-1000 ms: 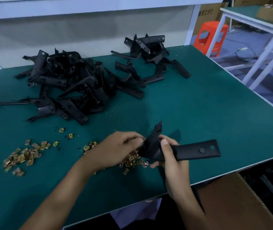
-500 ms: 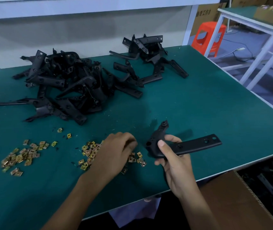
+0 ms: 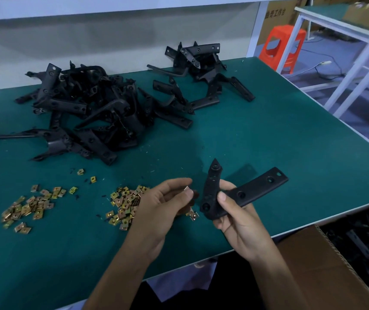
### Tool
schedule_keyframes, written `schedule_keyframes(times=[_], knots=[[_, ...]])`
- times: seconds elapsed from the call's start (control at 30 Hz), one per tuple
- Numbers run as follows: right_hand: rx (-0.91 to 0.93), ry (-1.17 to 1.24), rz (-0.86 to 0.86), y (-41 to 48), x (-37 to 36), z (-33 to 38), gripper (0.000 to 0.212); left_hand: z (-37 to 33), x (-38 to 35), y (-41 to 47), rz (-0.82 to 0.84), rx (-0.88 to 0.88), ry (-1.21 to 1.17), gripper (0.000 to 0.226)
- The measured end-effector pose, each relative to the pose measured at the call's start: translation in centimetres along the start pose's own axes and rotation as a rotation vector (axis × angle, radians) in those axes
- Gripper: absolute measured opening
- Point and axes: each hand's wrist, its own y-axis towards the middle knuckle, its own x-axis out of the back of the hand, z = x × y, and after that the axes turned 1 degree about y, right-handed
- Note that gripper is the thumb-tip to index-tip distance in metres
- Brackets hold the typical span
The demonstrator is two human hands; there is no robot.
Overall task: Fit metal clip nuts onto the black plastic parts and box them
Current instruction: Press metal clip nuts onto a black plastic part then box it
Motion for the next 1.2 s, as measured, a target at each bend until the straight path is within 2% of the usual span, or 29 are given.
schedule_keyframes(times=[0.2, 0.27, 0.3, 0.43, 0.53, 0.67, 0.73, 0.83, 0.9, 0.97, 1.0, 1.07, 1.2], knots=[[-0.025, 0.019, -0.041, 0.0, -0.2, 0.0, 0.038, -0.2, -0.5, -0.6, -0.009, 0.143, -0.145, 0.011], [-0.018, 0.014, -0.046, -0.1, -0.3, 0.0, 0.017, -0.2, -0.5, -0.7, -0.017, 0.155, -0.138, 0.01], [-0.012, 0.009, -0.05, -0.1, -0.3, 0.0, 0.013, -0.2, -0.5, -0.7, -0.029, 0.159, -0.118, 0.009], [-0.007, -0.025, -0.041, -0.2, -0.5, 0.1, 0.019, -0.2, -0.2, -0.9, -0.016, 0.2, -0.028, 0.012], [0.007, -0.045, -0.041, -0.2, -0.6, 0.0, 0.019, 0.0, 0.1, -1.1, -0.004, 0.254, -0.046, 0.019], [0.056, -0.132, -0.032, -0.3, -1.0, -0.3, 0.03, 0.3, 0.2, -1.2, -0.019, 0.337, -0.13, 0.013], [0.088, -0.198, -0.049, -0.3, -1.1, -0.6, 0.025, 0.9, 0.1, -1.5, -0.04, 0.345, -0.103, 0.016], [0.115, -0.202, -0.091, -0.1, -1.3, -0.8, 0.017, 1.1, 0.2, -1.7, -0.047, 0.204, 0.074, 0.015], [0.087, -0.139, -0.096, 0.0, -1.3, -0.6, 0.016, 0.9, 0.8, -0.9, -0.014, -0.029, 0.311, 0.018], [0.056, -0.065, -0.109, 0.2, -1.2, -0.4, 0.022, 0.9, 1.7, 0.8, -0.093, -0.31, 0.83, 0.021], [0.049, -0.04, -0.119, 0.2, -1.2, -0.4, 0.026, 1.0, 2.0, 1.6, -0.152, -0.39, 1.115, 0.026], [0.043, -0.016, -0.127, 0.1, -1.1, -0.4, 0.029, 1.3, 2.3, 2.8, -0.186, -0.395, 1.426, 0.033], [0.032, 0.019, -0.13, 0.1, -1.0, -0.2, 0.023, 1.9, 2.2, 3.6, -0.116, -0.399, 1.382, 0.017]])
